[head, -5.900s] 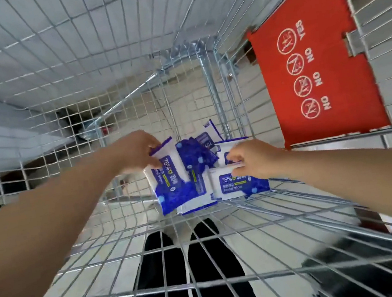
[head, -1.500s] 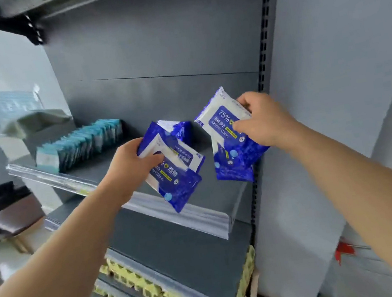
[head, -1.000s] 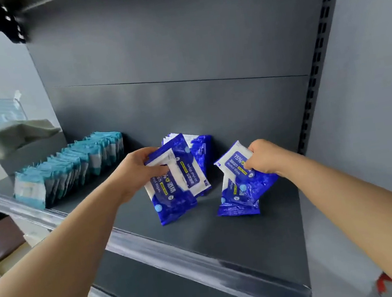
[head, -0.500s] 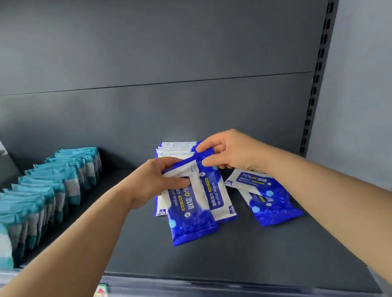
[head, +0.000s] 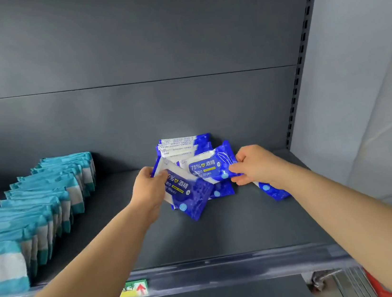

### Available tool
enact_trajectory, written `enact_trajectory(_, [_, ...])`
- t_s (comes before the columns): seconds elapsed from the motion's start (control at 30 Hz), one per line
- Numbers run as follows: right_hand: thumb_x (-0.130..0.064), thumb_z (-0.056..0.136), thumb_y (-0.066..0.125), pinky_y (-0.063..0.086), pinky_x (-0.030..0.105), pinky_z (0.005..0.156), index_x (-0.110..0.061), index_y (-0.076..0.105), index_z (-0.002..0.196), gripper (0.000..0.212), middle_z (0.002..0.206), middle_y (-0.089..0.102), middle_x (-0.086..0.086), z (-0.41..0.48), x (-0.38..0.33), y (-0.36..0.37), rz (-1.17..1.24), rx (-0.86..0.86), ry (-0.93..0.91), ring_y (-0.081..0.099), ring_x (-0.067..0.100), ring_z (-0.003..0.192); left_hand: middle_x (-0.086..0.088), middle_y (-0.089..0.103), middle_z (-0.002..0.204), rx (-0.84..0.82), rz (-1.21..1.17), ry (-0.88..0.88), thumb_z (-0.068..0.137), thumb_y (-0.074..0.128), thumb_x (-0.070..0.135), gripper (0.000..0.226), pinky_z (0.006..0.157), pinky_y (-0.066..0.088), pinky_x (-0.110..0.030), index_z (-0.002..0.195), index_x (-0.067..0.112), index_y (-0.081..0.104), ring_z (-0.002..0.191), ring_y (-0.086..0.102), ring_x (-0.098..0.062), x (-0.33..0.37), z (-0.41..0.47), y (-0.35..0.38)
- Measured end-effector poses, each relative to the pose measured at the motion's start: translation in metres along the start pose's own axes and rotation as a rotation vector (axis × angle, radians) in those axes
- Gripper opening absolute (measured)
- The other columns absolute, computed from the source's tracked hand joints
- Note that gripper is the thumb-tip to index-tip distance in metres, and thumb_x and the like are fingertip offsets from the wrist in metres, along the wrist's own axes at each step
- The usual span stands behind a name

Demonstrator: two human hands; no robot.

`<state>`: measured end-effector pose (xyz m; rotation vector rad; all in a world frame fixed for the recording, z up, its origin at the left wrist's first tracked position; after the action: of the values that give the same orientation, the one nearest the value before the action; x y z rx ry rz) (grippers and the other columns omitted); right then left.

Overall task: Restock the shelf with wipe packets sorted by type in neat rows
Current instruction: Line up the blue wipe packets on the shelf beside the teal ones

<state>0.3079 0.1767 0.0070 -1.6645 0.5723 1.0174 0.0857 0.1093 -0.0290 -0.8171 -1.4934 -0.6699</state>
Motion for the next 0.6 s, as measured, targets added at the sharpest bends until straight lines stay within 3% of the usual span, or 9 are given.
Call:
enact_trajectory(0.07, [-0.010, 0.085, 0.060, 0.038, 0.024, 0.049, -0.010, 0.041, 0.069, 0.025, 0.069, 0.051, 0.010, -0.003, 0.000, -0.002, -0.262, 0.059, -0.046, 0.053, 0.020, 0.057, -0.008, 0.065, 0.094, 0.013, -0.082, -0.049, 0.095, 0.053, 0.013, 0.004, 0.085, 0.054, -0.042, 0.094, 0.012, 0.049, 0.081, 0.064, -0.022, -0.004, -0.001, 0.003])
enact_trajectory(0.13, [-0.010, 0.083, 0.059, 0.028, 0.021, 0.045, -0.010, 0.042, 0.067, 0.024, 0.064, 0.054, 0.010, -0.006, 0.000, -0.004, -0.403, 0.064, -0.025, 0.041, 0.015, 0.046, -0.009, 0.064, 0.094, -0.012, -0.199, -0.111, 0.096, 0.052, 0.010, 0.003, 0.085, 0.054, -0.044, 0.097, 0.010, 0.048, 0.083, 0.064, -0.023, -0.006, -0.005, 0.004])
enact_trajectory(0.23, [-0.008, 0.088, 0.057, 0.033, 0.019, 0.041, -0.010, 0.043, 0.063, 0.028, 0.060, 0.062, 0.002, -0.011, 0.001, -0.004, -0.423, 0.011, 0.053, 0.053, 0.012, 0.048, -0.012, 0.066, 0.095, -0.118, -0.337, -0.151, 0.096, 0.049, 0.003, 0.004, 0.079, 0.054, -0.042, 0.099, 0.005, 0.050, 0.081, 0.065, -0.024, -0.006, -0.011, 0.002])
enact_trajectory(0.3, [-0.005, 0.089, 0.056, 0.045, 0.018, 0.045, -0.008, 0.045, 0.065, 0.027, 0.057, 0.064, 0.002, -0.010, 0.002, 0.000, -0.365, -0.040, 0.091, 0.064, 0.014, 0.056, -0.014, 0.067, 0.100, -0.182, -0.369, -0.149, 0.096, 0.050, 0.003, 0.008, 0.084, 0.053, -0.044, 0.104, 0.003, 0.051, 0.085, 0.066, -0.026, -0.003, -0.013, 0.001])
enact_trajectory(0.33, [-0.003, 0.089, 0.056, 0.054, 0.022, 0.058, -0.004, 0.049, 0.069, 0.020, 0.057, 0.066, 0.004, -0.009, 0.001, 0.002, -0.315, -0.070, 0.091, 0.068, 0.017, 0.061, -0.013, 0.066, 0.100, -0.167, -0.352, -0.138, 0.096, 0.050, 0.004, 0.007, 0.086, 0.053, -0.044, 0.103, 0.004, 0.051, 0.085, 0.066, -0.025, -0.002, -0.012, 0.001])
enact_trajectory(0.4, [0.001, 0.084, 0.061, 0.058, 0.037, 0.083, 0.005, 0.060, 0.087, 0.005, 0.071, 0.071, 0.015, -0.009, -0.002, 0.007, -0.226, -0.122, 0.064, 0.072, 0.025, 0.073, -0.009, 0.065, 0.094, -0.064, -0.284, -0.112, 0.097, 0.048, 0.006, 0.004, 0.082, 0.054, -0.040, 0.093, 0.009, 0.049, 0.079, 0.064, -0.020, -0.001, -0.010, 0.002])
enact_trajectory(0.5, [0.007, 0.082, 0.062, 0.059, 0.028, 0.069, 0.007, 0.065, 0.098, 0.016, 0.089, 0.070, 0.021, -0.004, -0.004, 0.005, -0.206, -0.126, 0.023, 0.068, 0.021, 0.068, -0.007, 0.064, 0.099, 0.073, -0.051, -0.019, 0.096, 0.040, 0.011, 0.011, 0.054, 0.047, -0.026, 0.101, 0.006, 0.049, 0.073, 0.061, -0.014, -0.003, -0.010, 0.007])
enact_trajectory(0.57, [0.004, 0.083, 0.055, 0.053, 0.023, 0.058, 0.007, 0.063, 0.098, 0.018, 0.092, 0.067, 0.024, 0.004, -0.004, -0.008, -0.359, 0.000, -0.052, 0.062, 0.021, 0.061, -0.006, 0.061, 0.106, 0.106, 0.107, 0.054, 0.095, 0.035, 0.010, 0.019, 0.049, 0.038, -0.023, 0.112, 0.006, 0.043, 0.077, 0.059, -0.016, -0.007, -0.011, 0.010])
enact_trajectory(0.6, [0.001, 0.083, 0.053, 0.052, 0.027, 0.064, 0.009, 0.060, 0.104, 0.024, 0.102, 0.064, 0.027, 0.010, -0.003, -0.016, -0.459, 0.091, -0.100, 0.040, 0.013, 0.064, -0.005, 0.057, 0.107, 0.106, 0.155, 0.087, 0.095, 0.033, 0.006, 0.021, 0.048, 0.037, -0.023, 0.114, 0.010, 0.039, 0.080, 0.057, -0.018, -0.007, -0.014, 0.010])
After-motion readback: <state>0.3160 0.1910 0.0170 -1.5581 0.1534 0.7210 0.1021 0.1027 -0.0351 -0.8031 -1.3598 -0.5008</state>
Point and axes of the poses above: each hand's wrist, its own z-axis towards the middle knuckle, its own y-axis out of the palm, x = y × z, the point moved 3 cm from there along z, towards the middle knuckle
